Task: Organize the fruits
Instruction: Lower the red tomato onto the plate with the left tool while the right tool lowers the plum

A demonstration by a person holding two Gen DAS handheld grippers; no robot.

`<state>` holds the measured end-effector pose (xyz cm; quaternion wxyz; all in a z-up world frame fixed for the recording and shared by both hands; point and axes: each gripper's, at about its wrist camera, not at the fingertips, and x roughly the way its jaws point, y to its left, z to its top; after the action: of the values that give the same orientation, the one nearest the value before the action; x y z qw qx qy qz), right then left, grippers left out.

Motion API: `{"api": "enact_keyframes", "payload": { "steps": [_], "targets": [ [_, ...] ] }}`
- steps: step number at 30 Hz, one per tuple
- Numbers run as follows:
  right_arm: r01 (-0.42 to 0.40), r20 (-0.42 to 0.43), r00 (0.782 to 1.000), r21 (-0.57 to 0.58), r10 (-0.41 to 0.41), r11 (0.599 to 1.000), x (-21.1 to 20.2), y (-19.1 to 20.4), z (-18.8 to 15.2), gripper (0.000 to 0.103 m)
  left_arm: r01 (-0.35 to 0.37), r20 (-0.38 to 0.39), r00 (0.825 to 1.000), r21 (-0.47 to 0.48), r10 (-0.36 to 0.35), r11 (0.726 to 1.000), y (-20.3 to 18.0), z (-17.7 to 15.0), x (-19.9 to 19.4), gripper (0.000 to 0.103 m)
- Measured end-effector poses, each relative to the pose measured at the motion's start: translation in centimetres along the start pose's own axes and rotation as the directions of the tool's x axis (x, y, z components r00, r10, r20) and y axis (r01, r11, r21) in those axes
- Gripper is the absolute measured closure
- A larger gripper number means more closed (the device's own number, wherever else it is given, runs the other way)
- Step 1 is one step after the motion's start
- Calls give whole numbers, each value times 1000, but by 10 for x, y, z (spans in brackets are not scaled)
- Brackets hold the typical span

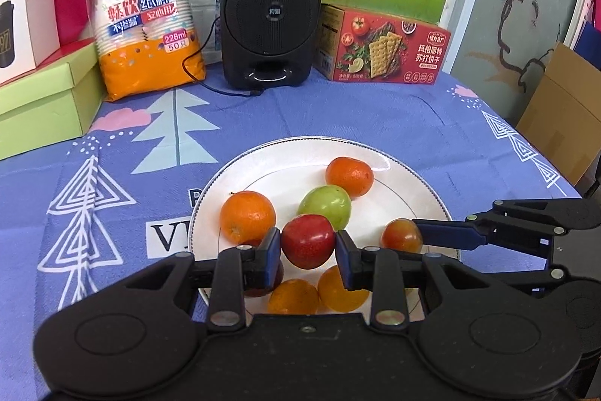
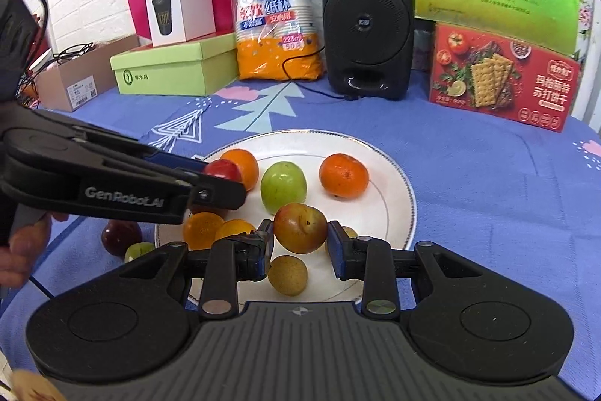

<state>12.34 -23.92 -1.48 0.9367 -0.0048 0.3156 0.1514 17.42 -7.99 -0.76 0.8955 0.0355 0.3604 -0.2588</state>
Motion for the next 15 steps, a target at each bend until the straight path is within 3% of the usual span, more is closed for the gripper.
{"api": "enact_keyframes", "payload": {
  "steps": [15],
  "targets": [
    [-11, -31, 999, -8, 10, 1000, 14, 2, 0, 49, 7, 5, 1000, 7, -7, 1000, 0, -1, 3, 0]
  ]
}}
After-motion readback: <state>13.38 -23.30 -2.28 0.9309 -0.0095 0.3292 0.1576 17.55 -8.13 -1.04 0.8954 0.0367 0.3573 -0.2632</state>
